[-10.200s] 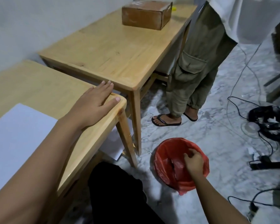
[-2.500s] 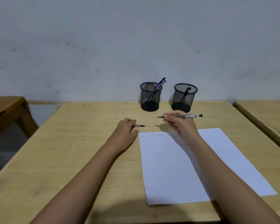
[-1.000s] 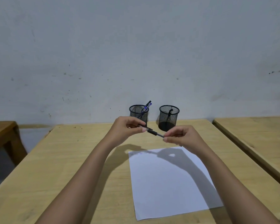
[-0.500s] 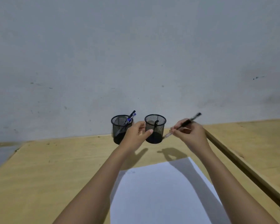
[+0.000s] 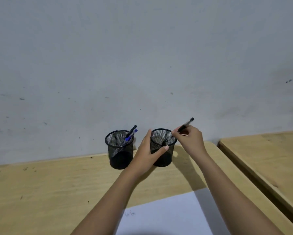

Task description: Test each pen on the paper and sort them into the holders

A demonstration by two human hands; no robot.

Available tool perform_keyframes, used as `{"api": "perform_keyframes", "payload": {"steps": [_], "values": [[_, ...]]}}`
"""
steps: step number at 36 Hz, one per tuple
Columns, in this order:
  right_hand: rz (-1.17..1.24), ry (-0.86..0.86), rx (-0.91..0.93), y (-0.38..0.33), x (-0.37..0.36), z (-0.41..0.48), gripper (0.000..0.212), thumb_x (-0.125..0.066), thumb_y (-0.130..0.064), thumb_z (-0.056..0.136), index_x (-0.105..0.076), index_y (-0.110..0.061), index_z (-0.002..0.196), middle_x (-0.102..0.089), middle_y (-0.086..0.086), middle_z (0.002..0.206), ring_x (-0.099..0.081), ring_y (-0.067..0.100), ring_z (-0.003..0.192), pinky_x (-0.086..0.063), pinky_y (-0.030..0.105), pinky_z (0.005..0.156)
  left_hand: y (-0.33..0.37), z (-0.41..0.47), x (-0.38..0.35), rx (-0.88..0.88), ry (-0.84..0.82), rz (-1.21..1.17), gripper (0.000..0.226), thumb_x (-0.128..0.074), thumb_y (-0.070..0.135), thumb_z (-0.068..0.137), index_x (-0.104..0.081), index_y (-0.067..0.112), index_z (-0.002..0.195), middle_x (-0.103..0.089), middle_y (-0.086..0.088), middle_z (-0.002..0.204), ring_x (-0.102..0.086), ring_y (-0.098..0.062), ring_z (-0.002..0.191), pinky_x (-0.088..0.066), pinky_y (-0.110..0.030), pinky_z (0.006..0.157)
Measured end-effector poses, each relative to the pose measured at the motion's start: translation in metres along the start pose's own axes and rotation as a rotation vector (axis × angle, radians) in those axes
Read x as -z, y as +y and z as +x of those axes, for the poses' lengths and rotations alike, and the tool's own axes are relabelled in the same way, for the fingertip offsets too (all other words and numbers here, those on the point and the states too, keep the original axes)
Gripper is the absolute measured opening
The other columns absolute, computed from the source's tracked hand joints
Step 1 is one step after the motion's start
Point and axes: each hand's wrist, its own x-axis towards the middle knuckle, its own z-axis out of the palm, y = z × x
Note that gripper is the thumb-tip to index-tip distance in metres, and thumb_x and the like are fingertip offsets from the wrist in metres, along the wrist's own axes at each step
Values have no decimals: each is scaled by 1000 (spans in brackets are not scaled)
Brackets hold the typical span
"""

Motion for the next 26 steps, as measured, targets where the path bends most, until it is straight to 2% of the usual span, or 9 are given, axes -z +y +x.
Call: {"api": "perform_keyframes", "payload": {"steps": [7, 11, 17, 19, 21, 22, 24, 25, 26], "values": [[-63, -47, 42, 9, -12, 6, 15, -70, -9, 76, -62, -22, 75, -66, 9, 92, -62, 19, 85, -50, 31, 80, -4, 1, 1, 3, -4, -40, 97, -65, 63, 70, -13, 34, 146, -34, 10, 148, -33, -2, 135, -30, -37, 114], [-74, -42, 24, 13, -14, 4, 17, -71, -10, 74, -63, -21, 84, -62, 12, 99, -61, 21, 82, -50, 34, 83, -6, 1, 1, 30, 7, -53, 104, -65, 72, 63, -14, 35, 146, -36, 9, 148, -35, -4, 135, -31, -39, 113], [-27, -53, 1, 7, -8, -2, 17, -71, -9, 75, -63, -15, 88, -65, 5, 91, -62, 18, 80, -49, 30, 80, 1, -4, 0, 45, 11, -89, 101, -69, 61, 70, -13, 30, 148, -35, 10, 148, -34, -2, 134, -29, -34, 114], [-20, -61, 4, 4, -5, -5, 13, -71, -10, 76, -64, -10, 87, -66, 5, 87, -62, 19, 81, -48, 31, 80, 5, -6, 0, 49, 20, -123, 94, -69, 44, 79, -11, 24, 149, -36, 11, 146, -36, 2, 129, -29, -25, 111], [-10, -62, 0, 0, -1, -10, 13, -70, -12, 77, -65, -3, 85, -67, 8, 88, -63, 20, 81, -48, 31, 80, 10, -10, 1, 69, 42, -120, 75, -68, 33, 83, -25, 25, 144, -46, 22, 133, -43, 16, 115, -35, -12, 100], [-4, -72, -5, -1, 1, -13, 13, -70, -13, 78, -65, -2, 84, -68, 8, 88, -63, 18, 81, -47, 29, 78, 16, -15, 2, 55, 44, -120, 54, -66, 28, 85, -38, 31, 131, -50, 29, 119, -45, 25, 105, -37, -5, 90], [4, -91, -19, -5, 6, -18, 10, -68, -14, 80, -65, -5, 84, -67, 4, 87, -62, 15, 82, -45, 21, 73, 24, -21, 1, 44, 35, -101, 30, -61, 20, 89, -42, 40, 98, -47, 35, 101, -45, 31, 94, -37, 2, 74], [5, -99, -12, -3, 7, -22, 9, -67, -14, 81, -66, -7, 87, -67, 3, 88, -62, 14, 84, -43, 18, 71, 25, -25, 0, 38, 36, -99, 29, -59, 19, 91, -40, 40, 96, -47, 33, 103, -44, 32, 93, -36, 3, 75], [0, -102, -27, -3, 10, -28, 12, -66, -14, 82, -67, -7, 92, -68, 3, 90, -62, 14, 87, -42, 17, 72, 25, -31, 1, 42, 41, -83, 27, -58, 21, 91, -41, 39, 103, -47, 28, 111, -41, 30, 99, -34, 1, 82]]}}
